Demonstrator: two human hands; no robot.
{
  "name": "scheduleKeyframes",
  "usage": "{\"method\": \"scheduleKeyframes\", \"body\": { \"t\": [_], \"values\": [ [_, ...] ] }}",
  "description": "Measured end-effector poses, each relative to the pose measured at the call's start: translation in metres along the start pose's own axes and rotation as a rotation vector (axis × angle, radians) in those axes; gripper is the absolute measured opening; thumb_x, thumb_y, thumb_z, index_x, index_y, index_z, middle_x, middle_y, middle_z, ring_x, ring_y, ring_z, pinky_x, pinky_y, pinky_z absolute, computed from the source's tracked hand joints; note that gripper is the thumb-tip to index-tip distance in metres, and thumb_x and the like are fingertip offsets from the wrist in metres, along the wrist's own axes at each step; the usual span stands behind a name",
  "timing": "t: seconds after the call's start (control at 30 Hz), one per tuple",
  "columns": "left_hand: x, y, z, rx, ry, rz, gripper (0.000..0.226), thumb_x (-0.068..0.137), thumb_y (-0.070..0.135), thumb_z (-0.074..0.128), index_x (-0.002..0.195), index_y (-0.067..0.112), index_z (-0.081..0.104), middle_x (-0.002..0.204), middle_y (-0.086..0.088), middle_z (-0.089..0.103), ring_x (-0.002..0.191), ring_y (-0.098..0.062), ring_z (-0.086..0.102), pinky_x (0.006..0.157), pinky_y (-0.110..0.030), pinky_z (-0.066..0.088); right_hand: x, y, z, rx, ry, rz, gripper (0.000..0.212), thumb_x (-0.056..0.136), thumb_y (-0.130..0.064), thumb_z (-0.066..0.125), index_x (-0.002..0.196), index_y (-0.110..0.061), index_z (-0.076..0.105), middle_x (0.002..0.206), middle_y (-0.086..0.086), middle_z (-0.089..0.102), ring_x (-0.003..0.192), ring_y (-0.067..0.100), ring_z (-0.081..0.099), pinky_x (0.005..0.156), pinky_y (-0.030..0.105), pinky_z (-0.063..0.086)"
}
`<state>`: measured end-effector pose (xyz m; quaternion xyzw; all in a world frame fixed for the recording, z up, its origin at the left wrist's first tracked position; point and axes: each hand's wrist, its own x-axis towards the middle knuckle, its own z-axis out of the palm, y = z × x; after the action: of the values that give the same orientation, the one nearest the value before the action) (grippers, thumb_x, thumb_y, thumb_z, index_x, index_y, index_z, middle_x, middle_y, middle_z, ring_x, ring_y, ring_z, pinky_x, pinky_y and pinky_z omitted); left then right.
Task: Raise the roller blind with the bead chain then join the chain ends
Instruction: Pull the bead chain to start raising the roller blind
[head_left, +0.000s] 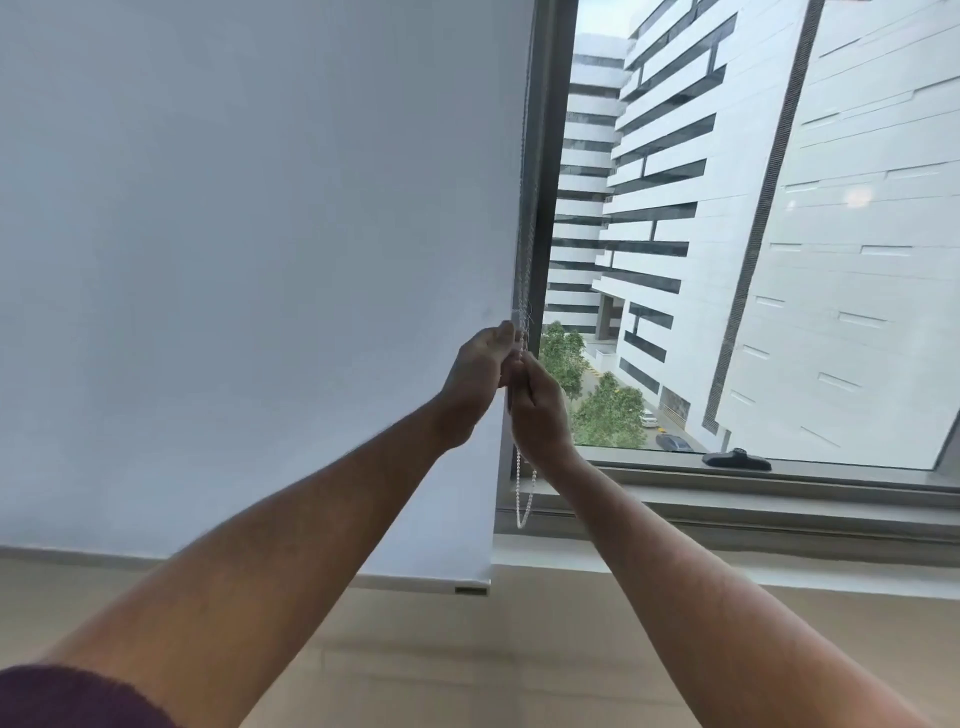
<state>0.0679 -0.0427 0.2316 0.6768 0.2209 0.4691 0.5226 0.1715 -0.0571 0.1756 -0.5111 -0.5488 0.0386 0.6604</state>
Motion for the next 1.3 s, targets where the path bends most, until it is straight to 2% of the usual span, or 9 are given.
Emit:
{"method": "scheduleKeyframes", "body": {
  "t": [0.13,0.23,0.4,0.77,0.87,0.97,1.03,1.23,1.3],
  "values": [
    [0.014,0.026,0.021,0.0,0.058,0.1,0.027,0.108,0.022,0.04,0.106,0.013,0.065,0.101,-0.009,0.071,0.095,-0.02,0.066,0.091,-0.032,0.054,-0.017,0.02,0.0,0.034,-0.073,0.044,0.032,0.098,-0.007,0.043,0.073,-0.025,0.05,0.058,-0.017,0.047,0.058,0.014,0.035,0.057,0.038,0.031],
    [0.021,0.047,0.029,-0.13,0.092,0.094,0.029,0.109,0.02,0.038,0.099,0.009,0.063,0.076,-0.007,0.066,0.068,-0.018,0.064,0.071,-0.032,0.055,-0.032,0.03,-0.004,0.049,-0.108,0.063,0.036,0.099,-0.009,0.043,0.071,-0.03,0.049,0.056,-0.02,0.048,0.056,0.012,0.035,0.058,0.035,0.031],
    [0.018,0.05,0.04,-0.215,0.103,0.066,0.062,0.108,0.039,0.035,0.048,0.026,0.038,0.044,0.005,0.03,0.038,-0.012,0.022,0.042,-0.023,0.026,-0.031,0.032,-0.015,0.002,-0.114,0.053,0.037,0.097,-0.013,0.043,0.071,-0.037,0.05,0.059,-0.021,0.052,0.057,0.009,0.039,0.06,0.032,0.034],
    [-0.015,-0.018,0.035,-0.186,0.143,-0.016,0.052,0.108,0.038,0.043,0.059,0.022,0.034,0.045,0.004,0.026,0.037,-0.012,0.019,0.043,-0.027,0.017,-0.05,0.07,-0.029,-0.068,-0.384,0.289,0.04,0.105,-0.008,0.042,0.074,-0.028,0.057,0.051,-0.008,0.047,0.047,0.008,0.041,0.054,0.033,0.035],
    [-0.017,-0.027,0.029,-0.139,0.145,-0.019,0.052,0.107,0.04,0.044,0.06,0.021,0.034,0.046,0.002,0.025,0.037,-0.014,0.02,0.045,-0.028,0.018,-0.023,0.068,-0.04,-0.163,-0.54,0.294,0.032,0.107,-0.025,0.041,0.085,-0.031,0.064,0.071,-0.006,0.069,0.072,0.021,0.065,0.08,0.049,0.056],
    [-0.025,-0.04,0.026,-0.129,0.156,-0.042,0.055,0.107,0.04,0.045,0.054,0.024,0.038,0.046,0.003,0.025,0.037,-0.013,0.021,0.044,-0.025,0.021,0.002,0.035,-0.054,-0.172,-0.667,0.275,0.046,0.096,0.003,0.039,0.104,-0.032,0.068,0.107,-0.002,0.07,0.105,0.015,0.062,0.111,0.049,0.043],
    [-0.032,-0.051,0.025,-0.12,0.153,-0.079,0.057,0.107,0.04,0.044,0.052,0.026,0.044,0.046,0.005,0.029,0.036,-0.012,0.024,0.042,-0.024,0.024,0.016,0.002,-0.06,-0.114,-0.584,0.293,0.053,0.094,0.017,0.036,0.13,-0.009,0.063,0.13,0.01,0.067,0.125,0.02,0.058,0.117,0.043,0.04],
    [-0.046,-0.061,0.04,-0.117,0.114,-0.13,0.045,0.108,0.039,0.041,0.067,0.021,0.036,0.05,0.002,0.026,0.039,-0.011,0.022,0.044,-0.027,0.019,0.031,-0.072,-0.046,0.591,-0.346,0.418,0.039,0.112,-0.026,0.036,0.129,-0.007,0.065,0.102,0.01,0.077,0.089,0.022,0.073,0.081,0.037,0.057],
    [-0.046,-0.062,0.045,-0.113,0.118,-0.132,0.046,0.108,0.038,0.041,0.065,0.022,0.035,0.049,0.004,0.026,0.04,-0.011,0.021,0.044,-0.027,0.018,0.028,-0.078,-0.036,0.556,-0.225,0.382,0.037,0.112,-0.027,0.037,0.123,-0.011,0.068,0.068,-0.005,0.061,0.059,0.01,0.05,0.055,0.024,0.039]
  ]
}}
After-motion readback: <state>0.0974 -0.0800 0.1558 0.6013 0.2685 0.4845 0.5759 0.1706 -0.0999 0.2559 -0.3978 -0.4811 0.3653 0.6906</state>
